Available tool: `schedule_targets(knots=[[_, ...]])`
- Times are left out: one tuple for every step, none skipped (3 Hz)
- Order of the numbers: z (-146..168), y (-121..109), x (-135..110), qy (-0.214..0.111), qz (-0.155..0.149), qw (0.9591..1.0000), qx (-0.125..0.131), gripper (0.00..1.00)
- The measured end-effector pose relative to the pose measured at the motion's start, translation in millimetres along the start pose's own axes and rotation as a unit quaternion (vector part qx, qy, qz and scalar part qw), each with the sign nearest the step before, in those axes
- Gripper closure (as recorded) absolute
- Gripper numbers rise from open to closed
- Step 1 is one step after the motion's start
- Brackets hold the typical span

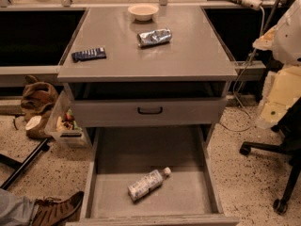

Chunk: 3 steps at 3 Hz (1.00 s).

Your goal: Pick blue plastic bottle from middle drawer and place on counter

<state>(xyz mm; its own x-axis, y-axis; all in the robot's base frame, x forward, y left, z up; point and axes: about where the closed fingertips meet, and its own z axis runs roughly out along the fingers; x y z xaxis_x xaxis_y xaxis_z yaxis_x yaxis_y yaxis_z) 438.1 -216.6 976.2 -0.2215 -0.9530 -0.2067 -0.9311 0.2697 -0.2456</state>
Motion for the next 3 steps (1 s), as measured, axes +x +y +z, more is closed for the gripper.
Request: schedule_targets(knots=[[0.0, 0.0, 0.0, 0.0, 0.0, 1.0, 0.0, 0.0], [20.0, 6.1, -0.3, -0.013, 0.006, 0.9999, -0.008, 0.0], [76.8, 26.4, -8.4, -0.044, 0.014, 0.9983, -0.035, 0.0]])
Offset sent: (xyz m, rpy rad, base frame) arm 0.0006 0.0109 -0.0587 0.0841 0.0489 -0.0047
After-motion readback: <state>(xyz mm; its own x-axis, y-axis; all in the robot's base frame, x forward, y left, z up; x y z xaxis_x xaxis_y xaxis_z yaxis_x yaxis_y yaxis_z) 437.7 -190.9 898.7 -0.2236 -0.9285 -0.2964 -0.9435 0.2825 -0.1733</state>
